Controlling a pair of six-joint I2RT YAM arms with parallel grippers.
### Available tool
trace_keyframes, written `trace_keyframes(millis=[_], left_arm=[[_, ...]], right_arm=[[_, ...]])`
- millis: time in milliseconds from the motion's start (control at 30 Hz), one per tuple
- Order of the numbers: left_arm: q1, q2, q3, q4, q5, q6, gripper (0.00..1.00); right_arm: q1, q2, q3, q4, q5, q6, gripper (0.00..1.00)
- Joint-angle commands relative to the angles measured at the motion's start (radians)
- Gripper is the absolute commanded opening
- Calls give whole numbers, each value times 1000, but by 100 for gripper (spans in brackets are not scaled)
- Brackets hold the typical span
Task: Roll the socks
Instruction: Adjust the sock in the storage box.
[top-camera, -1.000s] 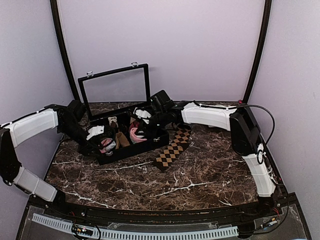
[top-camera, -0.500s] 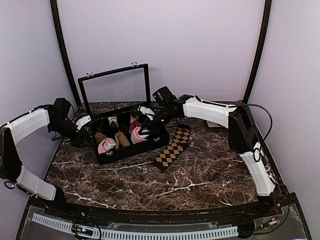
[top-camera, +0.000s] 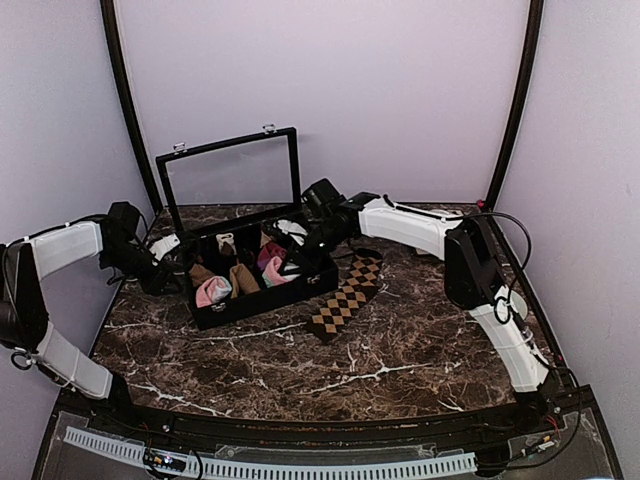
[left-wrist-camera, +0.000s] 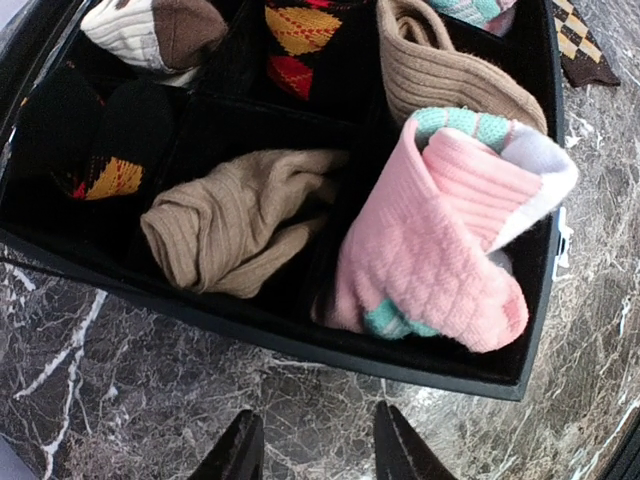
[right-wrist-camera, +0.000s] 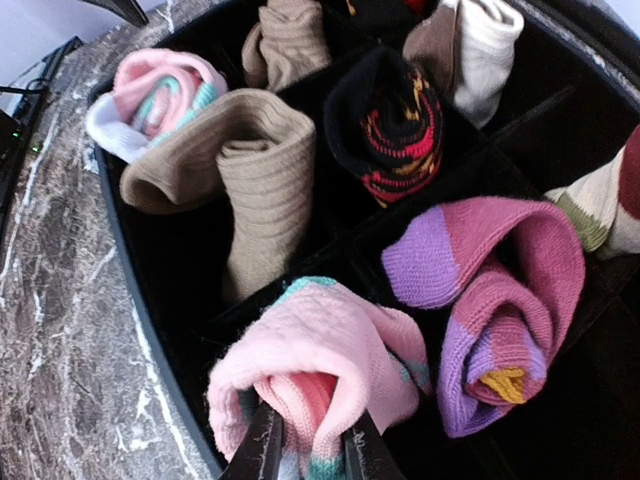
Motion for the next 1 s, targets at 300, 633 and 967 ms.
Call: trace_keyframes(millis=[300,633,967], left_arm=[[29,27,-29,45,-31,-18,40],[29,69,-34,49,59,-17,41],[29,1,-51,-38,81,51,41]], right_arm=[[51,66,-27,111,251,97,0],[51,-9,-118,206,337,131,36],[6,-144,-209,257,250,158,56]])
